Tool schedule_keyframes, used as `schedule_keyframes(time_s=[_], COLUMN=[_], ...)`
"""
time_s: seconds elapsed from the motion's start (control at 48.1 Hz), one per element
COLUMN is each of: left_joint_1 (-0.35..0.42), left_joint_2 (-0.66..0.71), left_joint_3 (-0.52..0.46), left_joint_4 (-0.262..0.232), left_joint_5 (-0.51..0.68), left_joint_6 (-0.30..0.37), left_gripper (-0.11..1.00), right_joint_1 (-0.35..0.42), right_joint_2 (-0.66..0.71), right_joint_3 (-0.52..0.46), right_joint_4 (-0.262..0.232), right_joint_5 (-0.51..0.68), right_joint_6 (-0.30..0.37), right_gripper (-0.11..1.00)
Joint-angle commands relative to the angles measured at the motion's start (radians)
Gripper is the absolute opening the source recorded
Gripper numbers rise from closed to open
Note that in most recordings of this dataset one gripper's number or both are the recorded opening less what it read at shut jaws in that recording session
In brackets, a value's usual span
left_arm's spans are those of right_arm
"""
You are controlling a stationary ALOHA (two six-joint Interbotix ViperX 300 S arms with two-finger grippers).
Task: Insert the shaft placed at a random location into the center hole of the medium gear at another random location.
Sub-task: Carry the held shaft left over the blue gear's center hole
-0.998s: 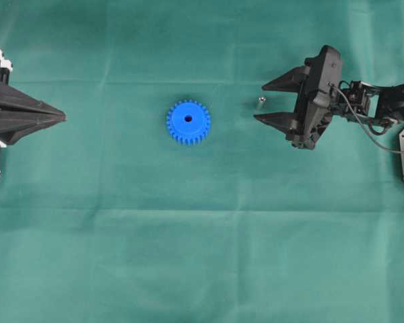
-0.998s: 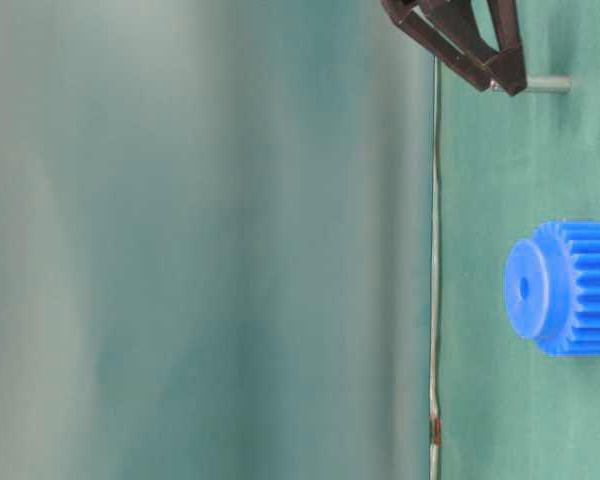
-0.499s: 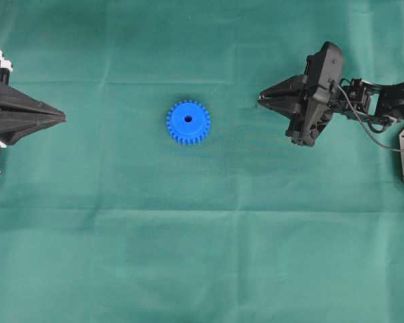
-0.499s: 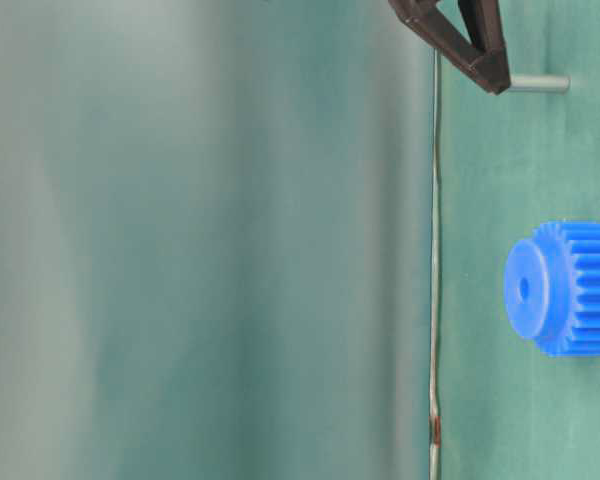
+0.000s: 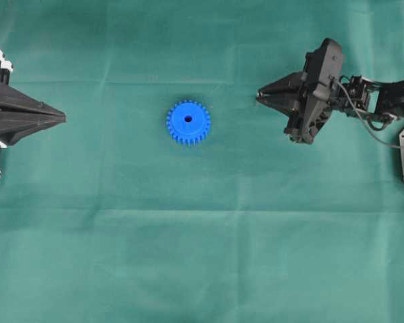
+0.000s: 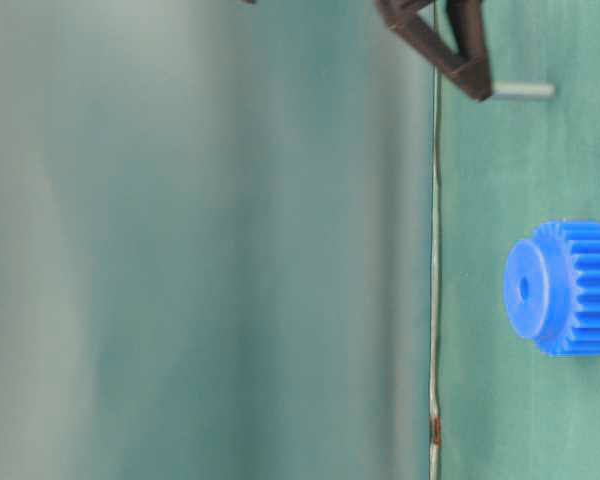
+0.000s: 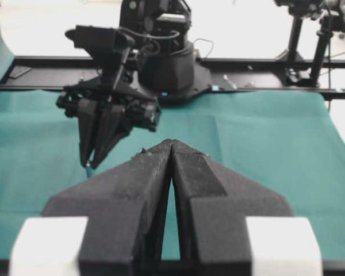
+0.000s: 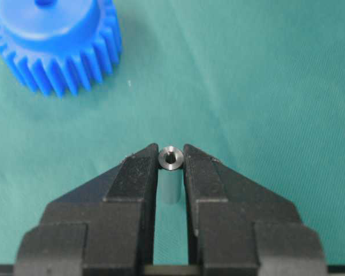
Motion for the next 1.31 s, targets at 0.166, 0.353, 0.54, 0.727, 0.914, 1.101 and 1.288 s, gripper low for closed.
schedule_keyframes(time_s=[0.166,0.353,0.54,0.727,0.914,1.101,1.288], left_joint_1=[-0.002,-0.002,-0.003,-0.002,-0.002,-0.003,-0.003], left_joint_2=[0.005,0.005,0.005,0.008,0.008,0.008,0.008], left_joint_3=[-0.023,-0.023,-0.021,-0.023,-0.023,-0.021,-0.023], left_joint_4=[0.003,0.003,0.003,0.002,0.003,0.003,0.003], left_joint_5=[-0.005,-0.005,-0.005,-0.005,-0.005,-0.005,-0.005], left_joint_6=[-0.003,-0.002,-0.002,-0.003,-0.003,-0.003,-0.003], left_gripper=[0.00,0.00,0.00,0.00,0.00,0.00,0.00], right_joint_1=[0.000,0.011,0.012,0.037,0.069,0.097,0.123], right_joint_2=[-0.153,-0.222,-0.222,-0.187,-0.098,-0.011,0.066], right_joint_3=[-0.084,-0.109,-0.110,-0.144,-0.229,-0.337,-0.430], right_joint_4=[0.002,0.000,0.000,-0.002,-0.003,-0.005,-0.006], right_joint_5=[0.204,0.285,0.290,0.259,0.256,0.256,0.259], right_joint_6=[0.009,0.009,0.009,0.009,0.009,0.009,0.008], right_gripper=[0.13,0.13,0.13,0.13,0.13,0.13,0.13])
